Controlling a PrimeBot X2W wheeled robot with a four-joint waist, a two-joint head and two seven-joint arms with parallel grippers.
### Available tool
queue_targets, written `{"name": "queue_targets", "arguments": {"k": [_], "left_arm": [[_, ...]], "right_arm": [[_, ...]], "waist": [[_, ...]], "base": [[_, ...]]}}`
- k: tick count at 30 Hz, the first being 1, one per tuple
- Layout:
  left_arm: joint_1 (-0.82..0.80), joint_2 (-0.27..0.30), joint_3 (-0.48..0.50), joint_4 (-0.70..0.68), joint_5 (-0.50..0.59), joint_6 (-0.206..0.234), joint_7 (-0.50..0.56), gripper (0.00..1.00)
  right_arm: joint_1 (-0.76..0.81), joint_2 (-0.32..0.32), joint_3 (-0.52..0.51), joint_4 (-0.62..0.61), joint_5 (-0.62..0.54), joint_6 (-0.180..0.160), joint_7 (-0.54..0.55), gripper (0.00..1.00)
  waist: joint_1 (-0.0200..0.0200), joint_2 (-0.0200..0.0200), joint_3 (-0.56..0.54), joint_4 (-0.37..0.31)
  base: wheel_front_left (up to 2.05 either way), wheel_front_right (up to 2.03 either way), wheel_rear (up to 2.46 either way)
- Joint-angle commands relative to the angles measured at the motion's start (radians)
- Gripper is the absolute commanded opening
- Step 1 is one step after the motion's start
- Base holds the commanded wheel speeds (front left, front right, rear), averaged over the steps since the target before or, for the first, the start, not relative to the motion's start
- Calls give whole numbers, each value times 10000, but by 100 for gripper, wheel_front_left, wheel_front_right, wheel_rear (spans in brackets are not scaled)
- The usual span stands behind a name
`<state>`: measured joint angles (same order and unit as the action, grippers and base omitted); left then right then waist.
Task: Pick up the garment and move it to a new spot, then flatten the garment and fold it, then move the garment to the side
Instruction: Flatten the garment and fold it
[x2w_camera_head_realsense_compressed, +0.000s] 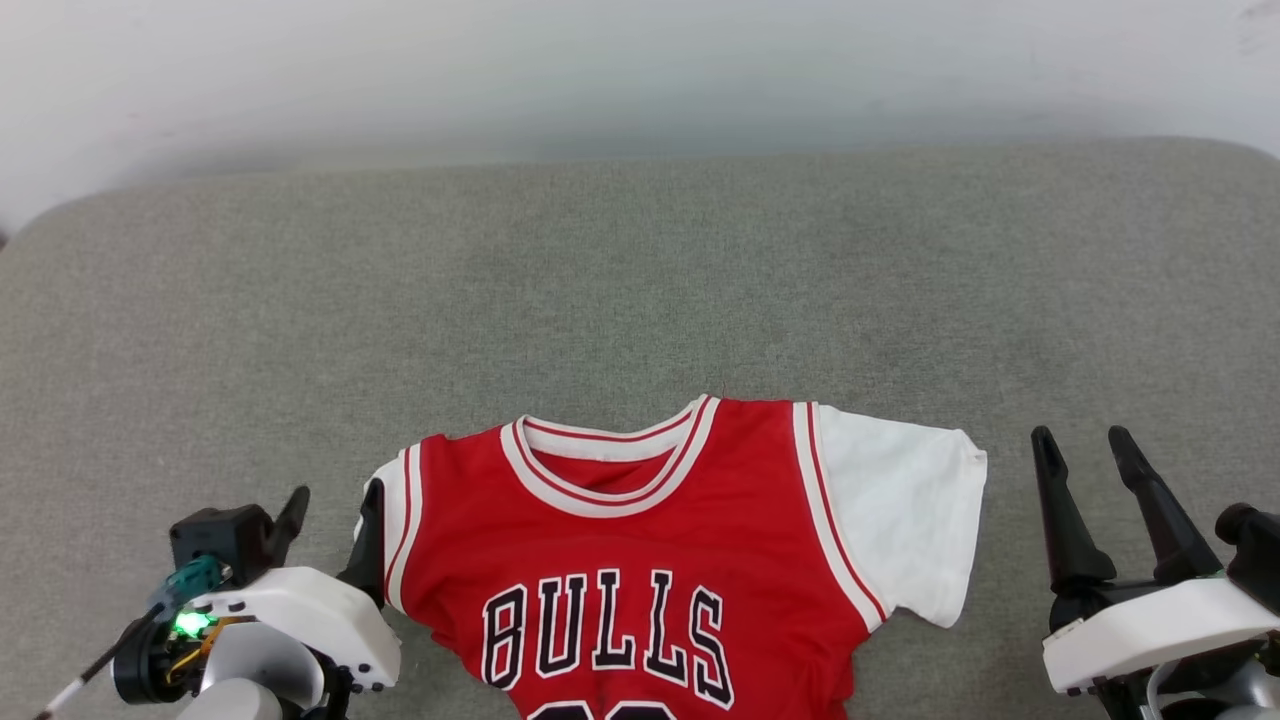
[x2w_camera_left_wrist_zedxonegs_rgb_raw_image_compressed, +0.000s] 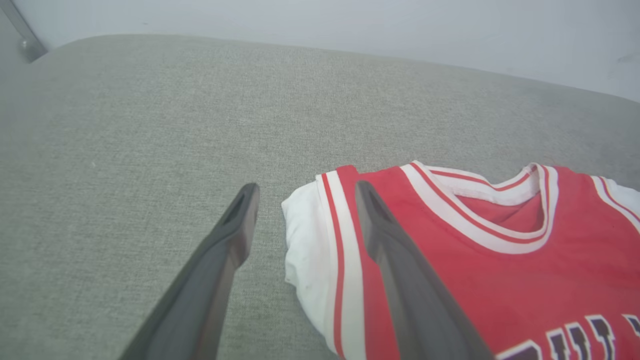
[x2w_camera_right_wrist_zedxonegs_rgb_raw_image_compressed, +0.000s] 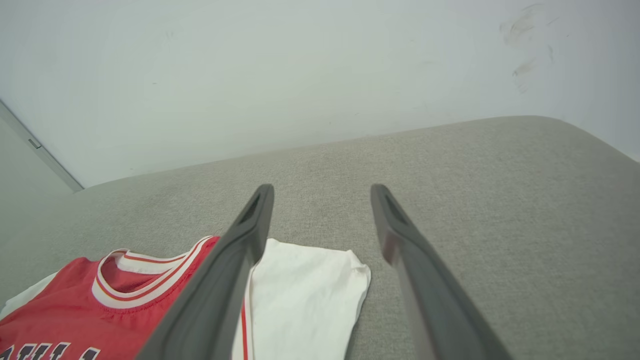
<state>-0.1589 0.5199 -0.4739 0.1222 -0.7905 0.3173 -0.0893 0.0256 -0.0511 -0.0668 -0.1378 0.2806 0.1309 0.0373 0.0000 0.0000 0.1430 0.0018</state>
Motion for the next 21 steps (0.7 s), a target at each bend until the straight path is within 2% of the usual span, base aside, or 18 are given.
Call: {"name": "queue_targets", "arguments": {"k": [1,5,9,16,21], "left_arm": [[116,53,74,-75,196,-9,-417,100],[198,25,256,-333,528,-48,-1277,100],[415,-54,397,-894,852,85,-1586,100],[648,-148,453,-1910,1270,257,-1696,100],[475,-280,410,-2326,1418,198,-1721,100]], "right_arm": [[115,16,-45,2,95,-3,52,100],[283,16,-181,191,361,-3,491,100],[505,16,-591,582,565,-3,1431,100],[-95,-11,-1171,1350,189,-3,4273,100],[-1196,-415,-1142,1995,209,-3,5825,100]], "waist": [[0,0,-157,-31],[0,0,-362,-68],[0,0,-500,-49],[0,0,-362,261],[0,0,-2,622]], "base": [[0,0,0],[0,0,0],[0,0,0],[0,0,0],[0,0,0]]}}
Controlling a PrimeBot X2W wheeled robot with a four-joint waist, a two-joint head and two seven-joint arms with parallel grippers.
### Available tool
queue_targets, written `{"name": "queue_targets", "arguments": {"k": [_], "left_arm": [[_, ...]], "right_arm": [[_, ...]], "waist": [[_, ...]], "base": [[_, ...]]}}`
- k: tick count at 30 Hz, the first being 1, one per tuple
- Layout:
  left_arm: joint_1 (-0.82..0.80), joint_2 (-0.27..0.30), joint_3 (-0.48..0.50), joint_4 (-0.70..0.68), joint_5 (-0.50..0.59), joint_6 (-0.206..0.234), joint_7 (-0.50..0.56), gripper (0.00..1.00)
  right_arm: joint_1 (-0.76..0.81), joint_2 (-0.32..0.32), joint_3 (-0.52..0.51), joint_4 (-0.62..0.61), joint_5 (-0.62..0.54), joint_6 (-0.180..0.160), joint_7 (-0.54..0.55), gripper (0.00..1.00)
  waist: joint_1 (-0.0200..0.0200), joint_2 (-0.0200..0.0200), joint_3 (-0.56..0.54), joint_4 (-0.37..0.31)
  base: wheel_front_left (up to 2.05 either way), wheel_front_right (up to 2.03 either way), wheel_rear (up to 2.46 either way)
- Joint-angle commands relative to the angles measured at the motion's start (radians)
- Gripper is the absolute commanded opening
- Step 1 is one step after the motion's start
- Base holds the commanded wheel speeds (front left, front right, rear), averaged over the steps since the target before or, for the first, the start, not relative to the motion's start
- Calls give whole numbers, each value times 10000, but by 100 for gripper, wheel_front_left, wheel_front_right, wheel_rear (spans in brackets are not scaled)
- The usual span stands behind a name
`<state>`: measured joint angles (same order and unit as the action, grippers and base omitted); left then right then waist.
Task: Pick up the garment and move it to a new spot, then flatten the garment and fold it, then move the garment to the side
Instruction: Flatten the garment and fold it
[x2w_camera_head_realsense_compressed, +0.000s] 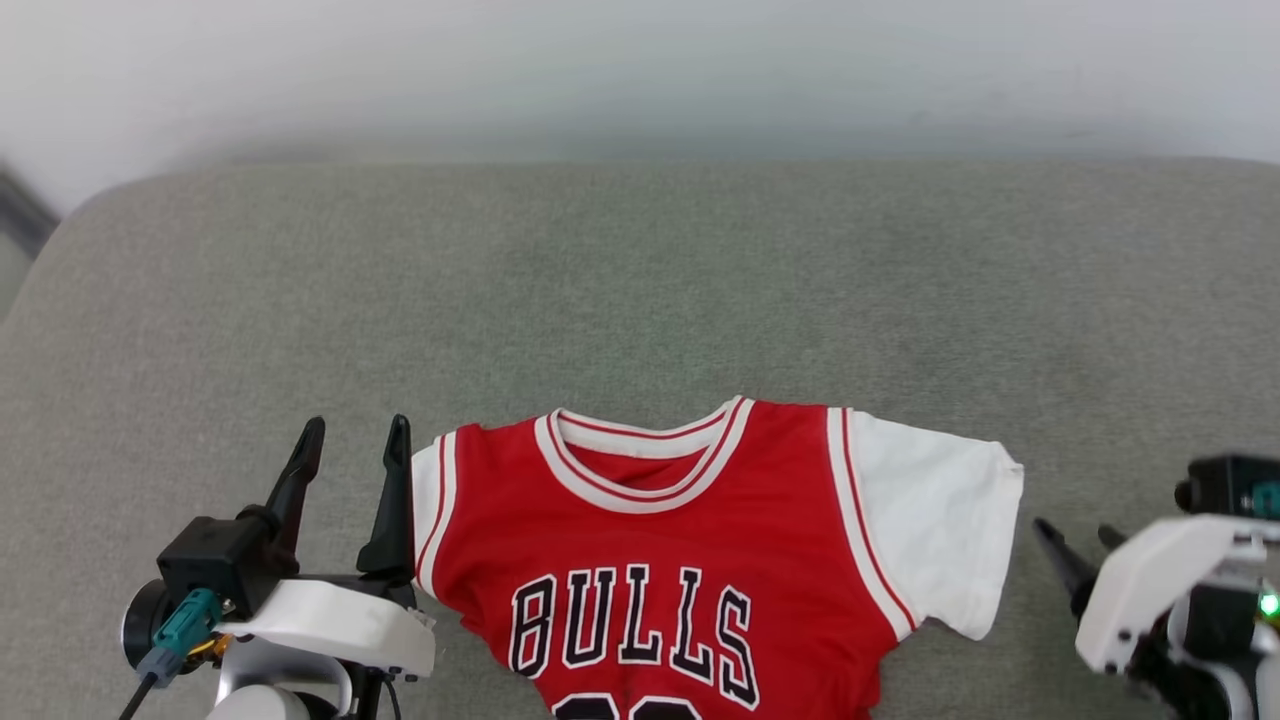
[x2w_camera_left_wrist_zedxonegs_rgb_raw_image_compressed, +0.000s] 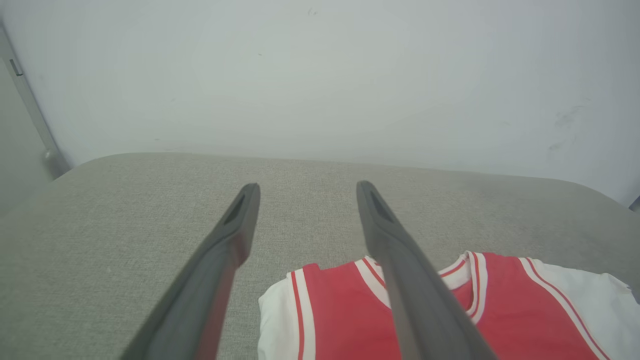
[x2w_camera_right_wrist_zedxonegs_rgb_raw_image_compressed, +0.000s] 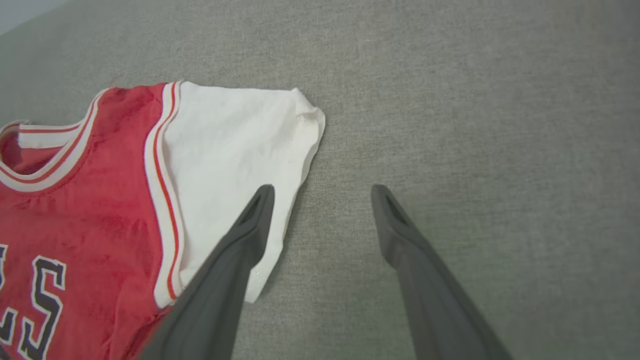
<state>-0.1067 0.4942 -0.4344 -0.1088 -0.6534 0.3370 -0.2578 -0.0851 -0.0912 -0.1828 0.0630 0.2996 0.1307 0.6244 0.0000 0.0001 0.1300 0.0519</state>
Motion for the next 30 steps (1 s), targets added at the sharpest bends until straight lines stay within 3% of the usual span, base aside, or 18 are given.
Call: {"name": "queue_targets", "arguments": {"k": [1,10,17,18,19,20,30], "left_arm": [[-92,-54,10,-74,66,-19,-36,100],[-476,-299,80,-51,158,-371,-69,100],[-454,-381,152,243,18,-676,-82,100],[-437,-356,172,287,-4,-721,-83,100],[-419,-342,176,347,-45,-745,-72,100],[-419,-292,171,396,-97,-821,-11,100],[-1210,739,94,959,-758,-1697,1822,100]], "right_arm": [[-362,-104,62,150,29,0,184,100],[-2448,-791,850,2090,9,-1,1234,100],[-2400,-634,1341,3539,280,0,2281,100],[-2377,-592,1387,3607,331,0,2367,49],[-2381,-587,1457,3661,378,0,2429,16],[-2377,-575,1484,3692,441,2,2464,0],[-2434,-1429,1057,2188,554,-3,1803,0]], "waist": [[0,-1,222,184],[0,-1,1002,665],[0,-1,1158,780],[0,-1,1148,762],[0,-1,1122,739],[0,-1,1079,709],[0,-1,560,400]], "base": [[0,0,0],[0,0,0],[0,0,0],[0,0,0],[0,0,0],[0,0,0],[0,0,0]]}}
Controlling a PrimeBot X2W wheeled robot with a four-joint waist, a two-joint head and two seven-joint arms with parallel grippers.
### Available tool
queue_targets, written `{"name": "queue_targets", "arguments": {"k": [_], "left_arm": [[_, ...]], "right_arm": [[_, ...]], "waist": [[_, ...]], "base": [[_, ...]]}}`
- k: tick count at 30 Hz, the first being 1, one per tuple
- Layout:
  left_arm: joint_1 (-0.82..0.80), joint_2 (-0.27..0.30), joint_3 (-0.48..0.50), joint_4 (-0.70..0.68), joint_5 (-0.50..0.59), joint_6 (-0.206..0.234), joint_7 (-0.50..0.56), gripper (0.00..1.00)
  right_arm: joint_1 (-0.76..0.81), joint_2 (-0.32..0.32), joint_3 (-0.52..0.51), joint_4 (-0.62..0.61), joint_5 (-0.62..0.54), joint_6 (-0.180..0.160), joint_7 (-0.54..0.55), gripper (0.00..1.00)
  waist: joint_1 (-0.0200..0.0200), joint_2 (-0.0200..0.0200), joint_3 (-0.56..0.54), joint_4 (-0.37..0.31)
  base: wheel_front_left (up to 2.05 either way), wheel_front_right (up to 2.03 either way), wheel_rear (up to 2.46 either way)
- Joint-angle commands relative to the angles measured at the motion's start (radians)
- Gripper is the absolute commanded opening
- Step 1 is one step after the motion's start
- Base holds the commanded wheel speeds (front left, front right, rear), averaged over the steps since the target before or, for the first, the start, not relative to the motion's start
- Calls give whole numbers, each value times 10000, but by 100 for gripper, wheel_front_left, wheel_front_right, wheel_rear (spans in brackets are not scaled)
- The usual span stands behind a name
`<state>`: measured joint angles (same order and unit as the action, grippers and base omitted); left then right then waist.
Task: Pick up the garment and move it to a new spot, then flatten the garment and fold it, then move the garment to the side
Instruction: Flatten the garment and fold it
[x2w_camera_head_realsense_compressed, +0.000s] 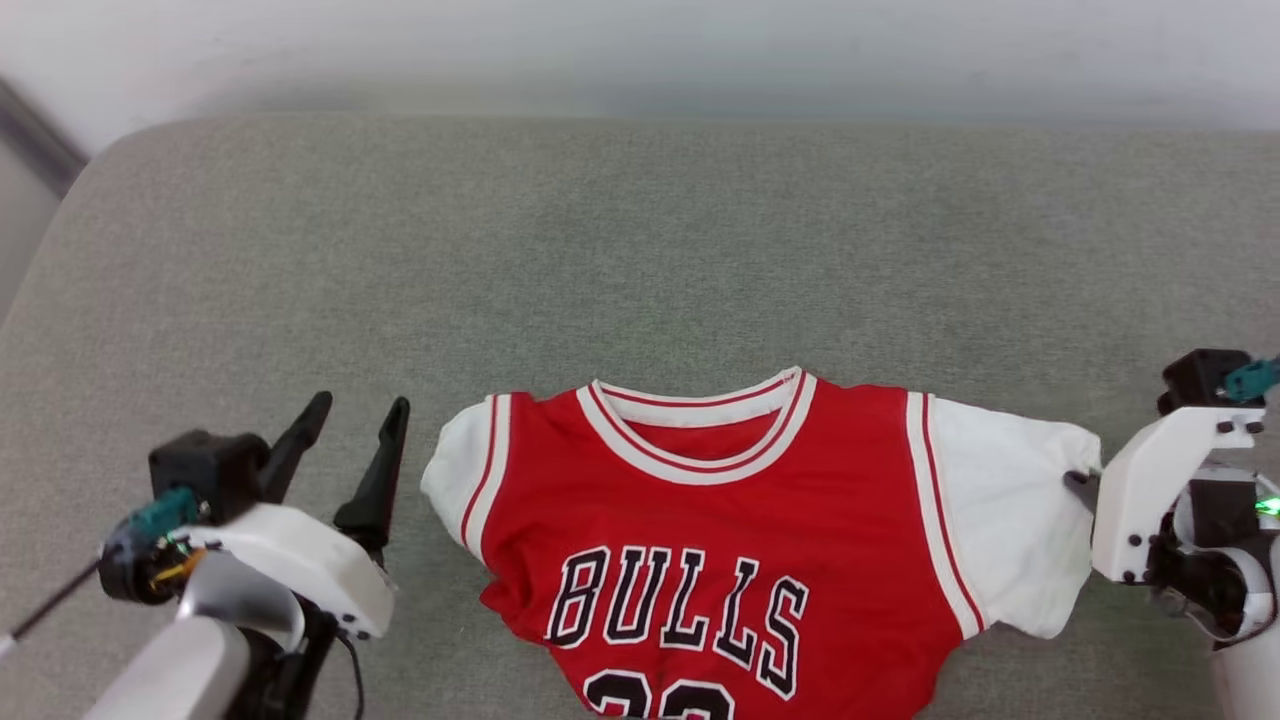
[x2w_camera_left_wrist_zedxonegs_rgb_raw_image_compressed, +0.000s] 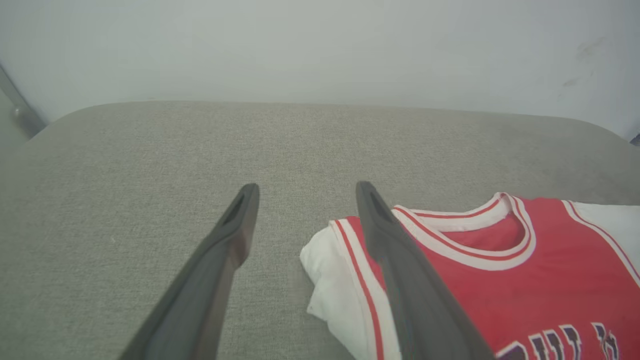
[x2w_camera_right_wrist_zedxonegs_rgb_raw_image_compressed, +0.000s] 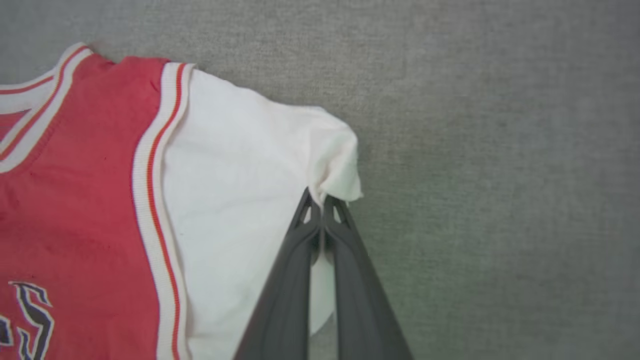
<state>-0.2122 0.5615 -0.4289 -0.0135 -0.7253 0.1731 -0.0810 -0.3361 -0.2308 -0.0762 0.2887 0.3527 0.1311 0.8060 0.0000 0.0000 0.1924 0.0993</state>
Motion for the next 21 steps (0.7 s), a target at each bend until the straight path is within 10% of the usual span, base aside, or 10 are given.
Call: {"name": "queue_targets", "arguments": {"k": [1,21], "left_arm": [[-293,168,56,61,-198,-177,325,100],[-3108,1175,-1213,2587,-2534,-2217,6920,100]], "right_arm": [[154,-80,-66,-241,-41,-5,7,0],[42,670,193,-1738,-304,-5,201,0]], "waist": [[0,0,-97,-124],[0,0,893,-1039]], "base": [[0,0,0],[0,0,0]]}}
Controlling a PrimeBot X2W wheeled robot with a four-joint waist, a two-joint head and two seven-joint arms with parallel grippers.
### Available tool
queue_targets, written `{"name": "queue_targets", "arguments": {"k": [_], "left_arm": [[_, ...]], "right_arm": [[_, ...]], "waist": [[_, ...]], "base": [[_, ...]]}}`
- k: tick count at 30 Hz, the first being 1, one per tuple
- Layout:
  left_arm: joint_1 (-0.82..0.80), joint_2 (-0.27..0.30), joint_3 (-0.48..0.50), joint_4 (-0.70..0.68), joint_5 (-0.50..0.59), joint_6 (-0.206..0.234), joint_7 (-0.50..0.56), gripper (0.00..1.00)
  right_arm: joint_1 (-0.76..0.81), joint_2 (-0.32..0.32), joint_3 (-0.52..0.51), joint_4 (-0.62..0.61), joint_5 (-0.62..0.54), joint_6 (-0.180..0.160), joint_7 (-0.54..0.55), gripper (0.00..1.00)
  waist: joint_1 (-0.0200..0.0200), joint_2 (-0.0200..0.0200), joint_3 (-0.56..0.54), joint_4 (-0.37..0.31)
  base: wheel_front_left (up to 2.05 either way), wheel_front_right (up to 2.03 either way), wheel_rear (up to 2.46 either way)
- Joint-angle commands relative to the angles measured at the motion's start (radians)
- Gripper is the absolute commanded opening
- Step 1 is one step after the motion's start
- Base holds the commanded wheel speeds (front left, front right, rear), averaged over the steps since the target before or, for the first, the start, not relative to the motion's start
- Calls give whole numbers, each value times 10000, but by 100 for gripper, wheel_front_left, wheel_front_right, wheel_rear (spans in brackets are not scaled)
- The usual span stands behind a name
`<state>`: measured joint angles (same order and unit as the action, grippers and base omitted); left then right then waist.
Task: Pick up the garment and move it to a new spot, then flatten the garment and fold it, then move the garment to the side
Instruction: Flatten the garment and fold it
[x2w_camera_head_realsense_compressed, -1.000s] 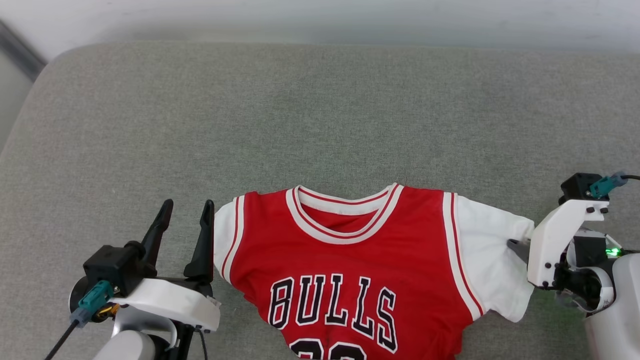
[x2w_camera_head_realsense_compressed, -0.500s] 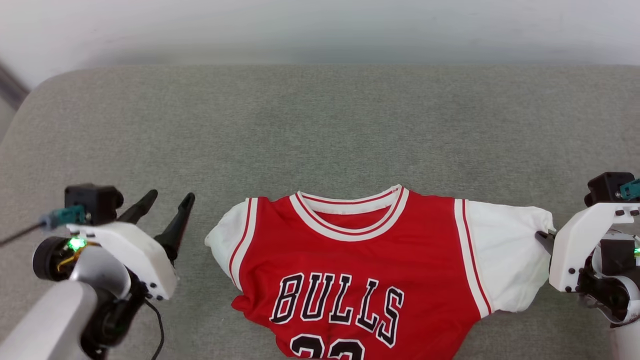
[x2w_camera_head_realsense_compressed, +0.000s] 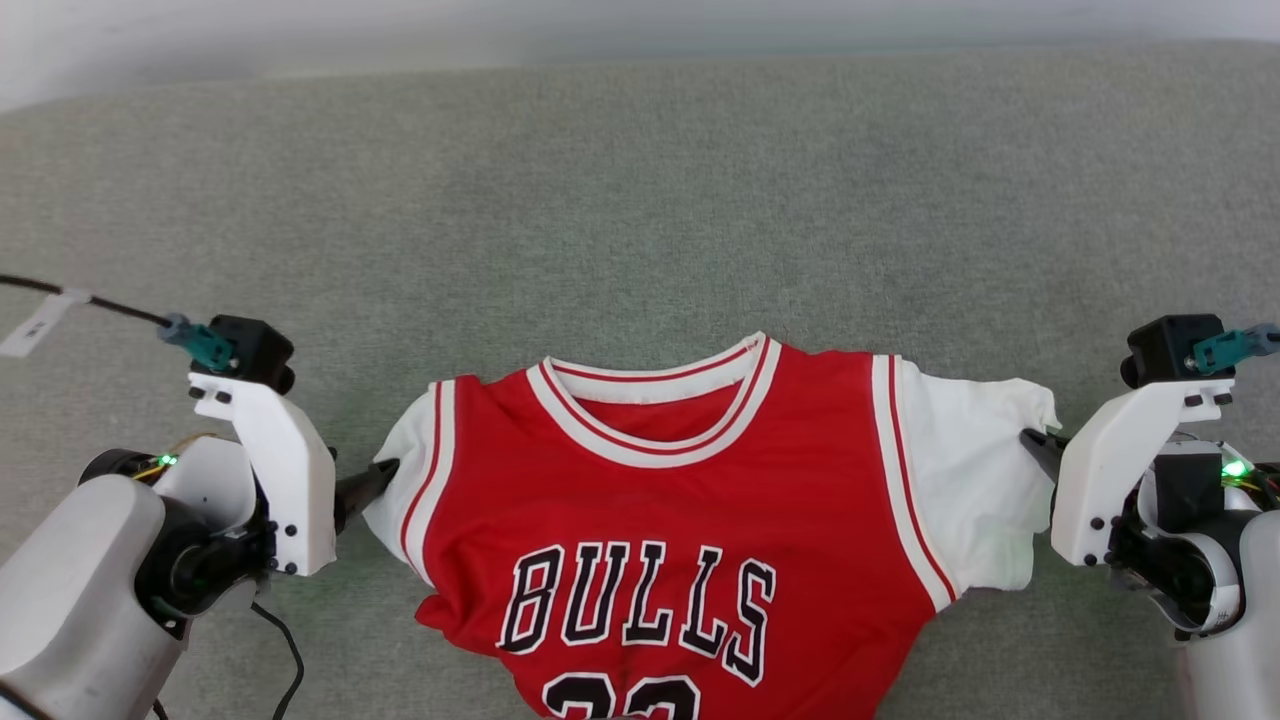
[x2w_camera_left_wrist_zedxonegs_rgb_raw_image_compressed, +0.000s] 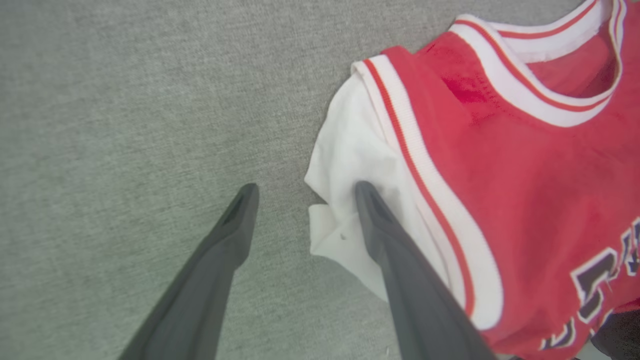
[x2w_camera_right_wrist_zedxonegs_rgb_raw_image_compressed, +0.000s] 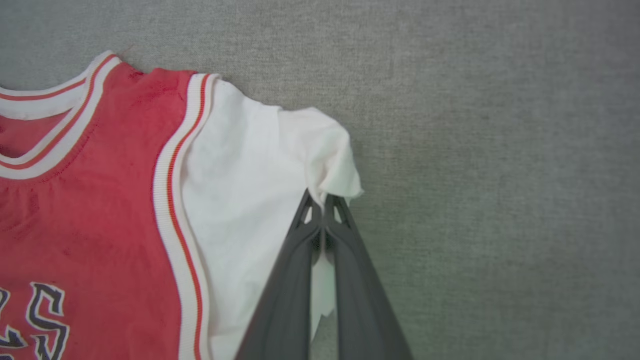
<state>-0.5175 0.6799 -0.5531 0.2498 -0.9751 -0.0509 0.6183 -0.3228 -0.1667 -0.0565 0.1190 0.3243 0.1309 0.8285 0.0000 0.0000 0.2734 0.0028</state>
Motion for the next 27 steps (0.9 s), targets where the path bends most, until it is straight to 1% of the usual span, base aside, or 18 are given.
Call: {"name": "queue_targets", "arguments": {"k": [1,6,10,11,12,14,16,20,22,27], "left_arm": [[-128,-29,-69,59,-48,-52,97,100],[-366,-141,-654,469,38,-375,861,100],[-233,-245,-1316,814,83,-487,1670,100],[-186,-290,-1445,898,80,-517,1818,33],[-178,-313,-1546,949,156,-548,1868,0],[-182,-420,-1630,1037,172,-580,1814,0],[-295,-458,-1588,1086,304,-584,1486,0],[-647,-487,-1370,1157,617,-623,533,0],[-818,-432,-1270,1249,804,-643,79,0],[-1186,-438,-912,1337,1231,-361,-1039,0]], "right_arm": [[-112,37,-5,-53,-61,-3,-37,0],[-183,116,-11,-3,-95,-3,-124,0],[-234,150,-36,34,-106,-3,-228,0],[-248,161,-35,47,-118,-3,-263,0],[-254,170,-28,56,-119,-3,-300,0],[-262,169,-39,72,-111,-3,-367,0],[-296,104,-36,62,-155,-3,-485,0],[-339,0,30,129,-159,-3,-724,0],[-424,-131,140,82,-170,-3,-1008,0],[-705,-441,295,311,-203,-5,-1939,0]], "waist": [[0,0,157,-94],[0,0,393,-173],[0,0,484,-198],[0,0,494,-208],[0,0,498,-214],[0,0,482,-208],[0,0,400,-189],[0,0,50,-113],[0,0,-186,-90],[0,0,-844,-55]], "base": [[0,0,0],[0,0,0],[0,0,0],[0,0,0],[0,0,0],[0,0,0],[0,0,0],[0,0,0],[0,0,0],[0,0,0]]}}
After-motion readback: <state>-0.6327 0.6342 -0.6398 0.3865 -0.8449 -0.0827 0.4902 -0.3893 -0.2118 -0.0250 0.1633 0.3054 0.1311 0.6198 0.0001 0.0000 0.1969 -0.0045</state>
